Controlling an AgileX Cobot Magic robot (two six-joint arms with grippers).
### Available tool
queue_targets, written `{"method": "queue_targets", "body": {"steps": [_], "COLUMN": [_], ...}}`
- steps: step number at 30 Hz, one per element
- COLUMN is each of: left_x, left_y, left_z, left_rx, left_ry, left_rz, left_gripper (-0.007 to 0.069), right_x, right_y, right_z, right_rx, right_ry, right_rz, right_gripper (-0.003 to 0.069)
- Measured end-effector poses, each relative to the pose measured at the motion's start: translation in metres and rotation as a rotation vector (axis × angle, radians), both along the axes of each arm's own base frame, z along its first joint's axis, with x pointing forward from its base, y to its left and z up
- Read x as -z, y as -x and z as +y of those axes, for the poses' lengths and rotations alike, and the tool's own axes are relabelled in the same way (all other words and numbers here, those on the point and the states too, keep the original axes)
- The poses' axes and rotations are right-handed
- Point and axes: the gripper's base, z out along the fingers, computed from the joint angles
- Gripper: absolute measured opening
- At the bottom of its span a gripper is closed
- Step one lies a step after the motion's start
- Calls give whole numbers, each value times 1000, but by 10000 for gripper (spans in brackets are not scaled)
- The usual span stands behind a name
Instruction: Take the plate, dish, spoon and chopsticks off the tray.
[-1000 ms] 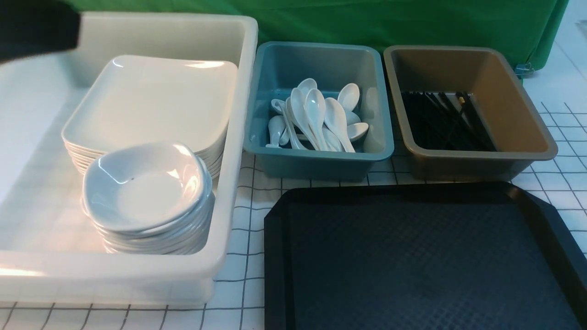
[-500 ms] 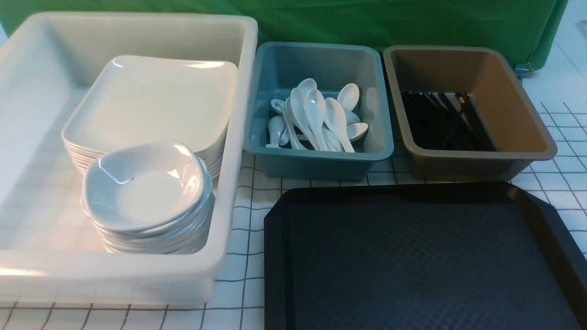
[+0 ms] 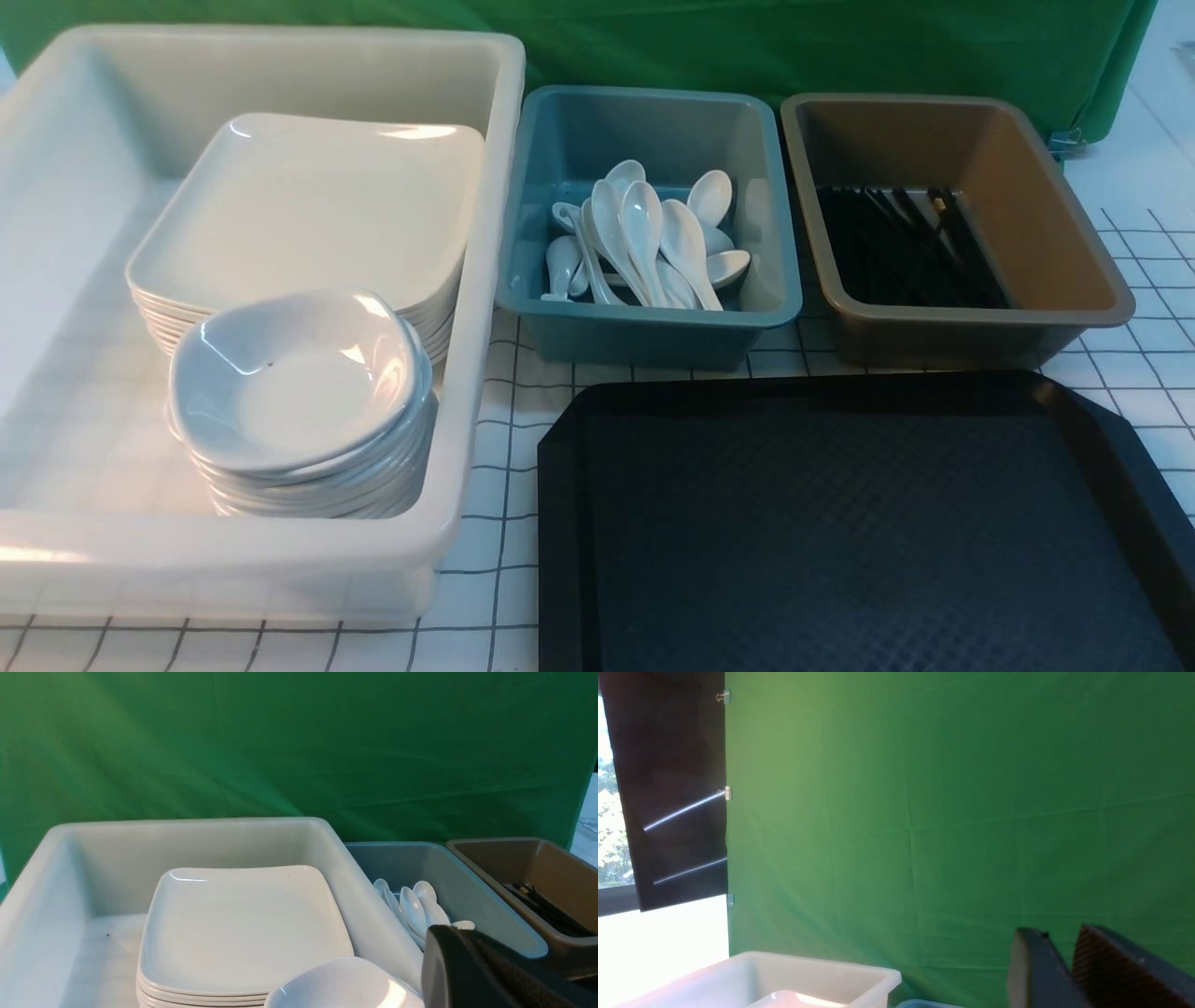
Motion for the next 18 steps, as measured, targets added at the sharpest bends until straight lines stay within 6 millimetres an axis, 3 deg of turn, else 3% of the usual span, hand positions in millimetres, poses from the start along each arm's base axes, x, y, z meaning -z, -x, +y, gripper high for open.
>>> {"method": "queue_targets", "body": {"steps": [18], "left_x": [-1], "left_y": [0], "left_z": [0], "left_rx": [0], "left_ry": [12], "left_rz": [-9], "left_gripper": [5], "right_x": [0], "right_y": [0], "right_z": [0], "right_rx": [-7], "right_ry": [-16], "right_rz": [9], "right_gripper": [220]}}
